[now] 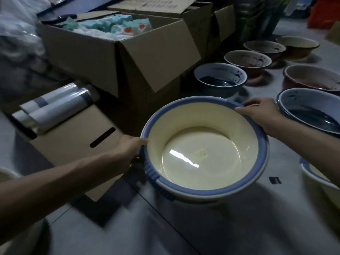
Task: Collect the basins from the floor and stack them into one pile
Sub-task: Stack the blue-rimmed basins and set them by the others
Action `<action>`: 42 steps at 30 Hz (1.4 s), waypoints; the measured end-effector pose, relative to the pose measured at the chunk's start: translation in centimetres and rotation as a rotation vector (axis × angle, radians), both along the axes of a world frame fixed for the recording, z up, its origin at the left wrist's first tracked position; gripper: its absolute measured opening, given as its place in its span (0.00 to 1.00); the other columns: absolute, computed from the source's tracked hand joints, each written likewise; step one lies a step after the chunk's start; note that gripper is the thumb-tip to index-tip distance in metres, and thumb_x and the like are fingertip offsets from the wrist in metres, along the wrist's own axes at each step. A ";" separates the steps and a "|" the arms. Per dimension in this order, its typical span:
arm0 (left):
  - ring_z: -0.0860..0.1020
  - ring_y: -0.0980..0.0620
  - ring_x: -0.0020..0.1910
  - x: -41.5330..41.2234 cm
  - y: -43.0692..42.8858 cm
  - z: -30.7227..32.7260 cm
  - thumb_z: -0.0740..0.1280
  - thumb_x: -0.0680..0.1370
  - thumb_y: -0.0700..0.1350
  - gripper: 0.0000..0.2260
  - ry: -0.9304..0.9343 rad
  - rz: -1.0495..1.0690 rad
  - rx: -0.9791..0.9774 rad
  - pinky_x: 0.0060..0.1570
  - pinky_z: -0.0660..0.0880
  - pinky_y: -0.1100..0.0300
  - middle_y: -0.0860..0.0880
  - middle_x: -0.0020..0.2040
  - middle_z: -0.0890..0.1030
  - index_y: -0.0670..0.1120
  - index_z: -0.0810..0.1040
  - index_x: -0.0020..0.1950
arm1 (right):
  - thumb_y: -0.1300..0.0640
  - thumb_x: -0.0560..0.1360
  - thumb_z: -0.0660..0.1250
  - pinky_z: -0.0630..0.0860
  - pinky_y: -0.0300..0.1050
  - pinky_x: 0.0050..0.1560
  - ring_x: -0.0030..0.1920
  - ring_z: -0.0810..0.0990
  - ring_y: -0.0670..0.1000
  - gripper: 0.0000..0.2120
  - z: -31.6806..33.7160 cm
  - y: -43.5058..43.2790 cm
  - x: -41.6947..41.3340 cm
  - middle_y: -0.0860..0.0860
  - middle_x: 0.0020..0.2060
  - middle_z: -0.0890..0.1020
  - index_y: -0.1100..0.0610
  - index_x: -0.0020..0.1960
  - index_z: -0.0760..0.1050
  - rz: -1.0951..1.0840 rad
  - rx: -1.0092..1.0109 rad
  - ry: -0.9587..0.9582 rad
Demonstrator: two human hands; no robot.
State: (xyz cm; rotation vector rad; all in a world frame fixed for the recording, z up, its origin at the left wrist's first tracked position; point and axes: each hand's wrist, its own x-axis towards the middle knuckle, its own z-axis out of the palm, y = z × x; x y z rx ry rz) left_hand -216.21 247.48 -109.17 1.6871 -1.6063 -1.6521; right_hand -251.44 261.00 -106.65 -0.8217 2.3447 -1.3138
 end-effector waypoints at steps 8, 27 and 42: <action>0.68 0.51 0.29 3.1 3.8 -4.0 0.70 0.81 0.47 0.10 -0.015 0.026 0.127 0.30 0.71 0.57 0.46 0.34 0.70 0.43 0.72 0.47 | 0.65 0.72 0.70 0.79 0.54 0.56 0.56 0.81 0.60 0.27 -7.0 -3.7 0.6 0.58 0.58 0.83 0.54 0.70 0.74 0.306 0.369 0.241; 0.73 0.50 0.24 -5.0 1.7 -4.5 0.71 0.79 0.42 0.11 -0.103 -0.029 0.024 0.24 0.72 0.61 0.43 0.31 0.75 0.37 0.76 0.41 | 0.65 0.78 0.61 0.71 0.50 0.47 0.49 0.74 0.59 0.16 -8.5 1.6 -2.6 0.60 0.51 0.76 0.62 0.65 0.71 -0.037 0.396 0.085; 0.81 0.47 0.48 -17.9 -1.4 -7.1 0.67 0.79 0.36 0.12 -0.036 -0.368 -0.389 0.45 0.81 0.53 0.45 0.51 0.80 0.44 0.76 0.62 | 0.70 0.77 0.66 0.82 0.60 0.57 0.55 0.81 0.63 0.16 -10.1 10.3 -5.4 0.62 0.55 0.80 0.62 0.64 0.72 -0.401 0.276 -0.380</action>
